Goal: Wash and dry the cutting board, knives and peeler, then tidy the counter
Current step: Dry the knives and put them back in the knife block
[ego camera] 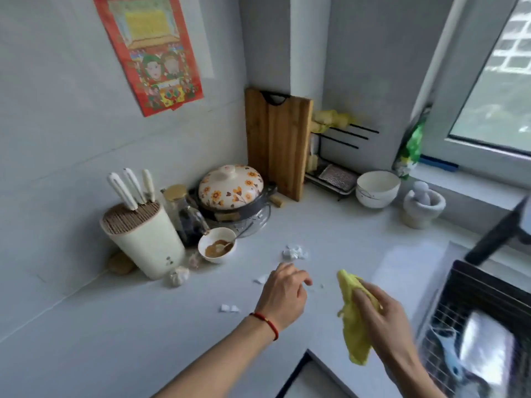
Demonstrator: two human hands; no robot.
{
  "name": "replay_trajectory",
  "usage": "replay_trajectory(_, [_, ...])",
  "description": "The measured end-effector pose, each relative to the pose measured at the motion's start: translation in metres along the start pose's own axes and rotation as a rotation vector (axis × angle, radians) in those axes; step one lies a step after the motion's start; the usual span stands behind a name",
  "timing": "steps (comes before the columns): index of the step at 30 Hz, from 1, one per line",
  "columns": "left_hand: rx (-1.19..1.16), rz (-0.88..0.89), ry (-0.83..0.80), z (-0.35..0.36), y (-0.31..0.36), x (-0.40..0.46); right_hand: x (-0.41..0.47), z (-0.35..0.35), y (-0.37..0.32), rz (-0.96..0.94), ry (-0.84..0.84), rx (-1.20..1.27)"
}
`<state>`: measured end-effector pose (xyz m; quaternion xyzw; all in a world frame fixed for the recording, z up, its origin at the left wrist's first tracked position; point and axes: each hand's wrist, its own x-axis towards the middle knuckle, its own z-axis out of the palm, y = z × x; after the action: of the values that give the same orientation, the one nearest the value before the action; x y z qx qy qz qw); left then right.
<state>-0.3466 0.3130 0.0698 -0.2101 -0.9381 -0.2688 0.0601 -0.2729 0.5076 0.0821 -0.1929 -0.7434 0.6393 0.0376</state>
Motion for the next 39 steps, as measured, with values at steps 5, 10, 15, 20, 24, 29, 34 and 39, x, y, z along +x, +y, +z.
replay_trajectory(5, [-0.201, 0.041, -0.286, 0.108, 0.124, -0.003, 0.005, -0.139, 0.052, 0.1, 0.273, -0.071])
replay_trajectory(10, [-0.193, 0.007, -0.553, 0.213, 0.226, -0.008, 0.005, -0.262, 0.102, 0.222, 0.399, -0.108])
replay_trajectory(15, [-0.072, -0.207, -0.755, 0.296, 0.277, 0.001, -0.006, -0.309, 0.125, 0.218, 0.439, -0.064])
replay_trajectory(20, [0.096, -0.321, -0.979, 0.366, 0.31, 0.0, -0.011, -0.342, 0.148, 0.219, 0.455, -0.002])
replay_trajectory(24, [0.142, -0.359, -0.999, 0.385, 0.311, -0.001, -0.014, -0.355, 0.153, 0.227, 0.482, 0.061])
replay_trajectory(29, [0.136, -0.318, -1.033, 0.371, 0.31, 0.004, -0.009, -0.361, 0.143, 0.217, 0.467, 0.092])
replay_trajectory(34, [-0.116, -0.459, -0.924, 0.334, 0.302, 0.009, -0.005, -0.363, 0.129, 0.161, 0.464, 0.057])
replay_trajectory(39, [-0.154, -0.327, -0.877, 0.254, 0.265, 0.012, -0.015, -0.339, 0.108, 0.058, 0.334, -0.01])
